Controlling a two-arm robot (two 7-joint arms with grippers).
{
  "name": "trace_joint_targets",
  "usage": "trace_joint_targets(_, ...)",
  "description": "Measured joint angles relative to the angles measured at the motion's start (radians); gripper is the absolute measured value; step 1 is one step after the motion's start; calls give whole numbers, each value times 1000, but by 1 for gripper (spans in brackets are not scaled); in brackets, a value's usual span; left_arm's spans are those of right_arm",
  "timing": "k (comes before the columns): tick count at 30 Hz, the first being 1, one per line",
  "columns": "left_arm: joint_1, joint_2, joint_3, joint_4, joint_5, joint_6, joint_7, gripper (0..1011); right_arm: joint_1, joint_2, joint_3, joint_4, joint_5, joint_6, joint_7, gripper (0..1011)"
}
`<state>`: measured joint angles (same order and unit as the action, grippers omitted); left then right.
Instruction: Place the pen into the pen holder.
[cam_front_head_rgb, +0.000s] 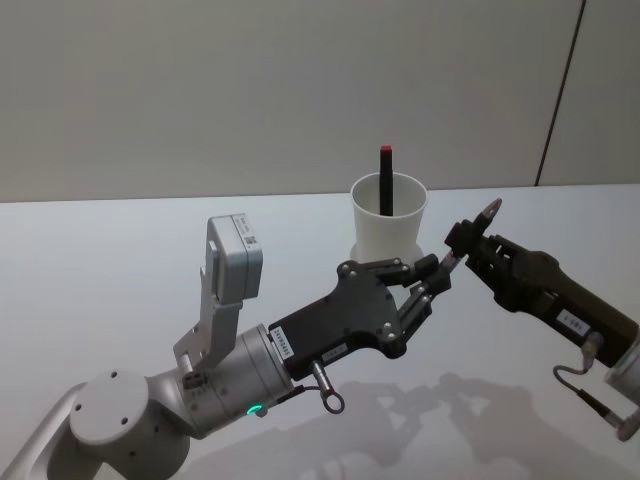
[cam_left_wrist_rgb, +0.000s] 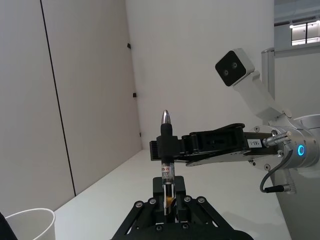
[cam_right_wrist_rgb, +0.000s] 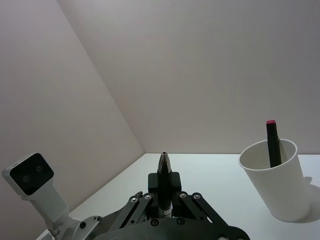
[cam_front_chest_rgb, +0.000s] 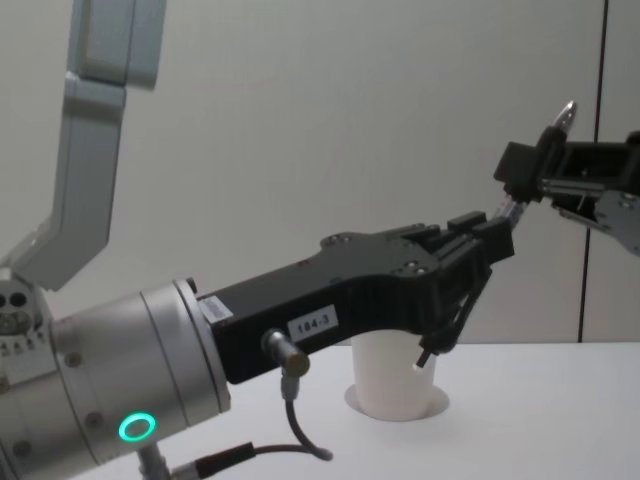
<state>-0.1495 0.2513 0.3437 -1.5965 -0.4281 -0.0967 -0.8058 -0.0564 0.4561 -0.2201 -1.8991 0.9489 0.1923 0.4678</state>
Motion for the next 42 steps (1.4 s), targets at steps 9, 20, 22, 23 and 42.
trace_joint_targets(9,0,0,0,0,0,0,0,129,0,0,0,0,0,0,0,126)
trace_joint_targets(20,0,0,0,0,0,0,2,203,0,0,0,0,0,0,0,126)
trace_joint_targets(22,0,0,0,0,0,0,2,260,0,0,0,0,0,0,0,126)
trace_joint_targets(23,0,0,0,0,0,0,2,281,0,0,0,0,0,0,0,126)
trace_joint_targets(42,0,0,0,0,0,0,2,878,0,0,0,0,0,0,0,126)
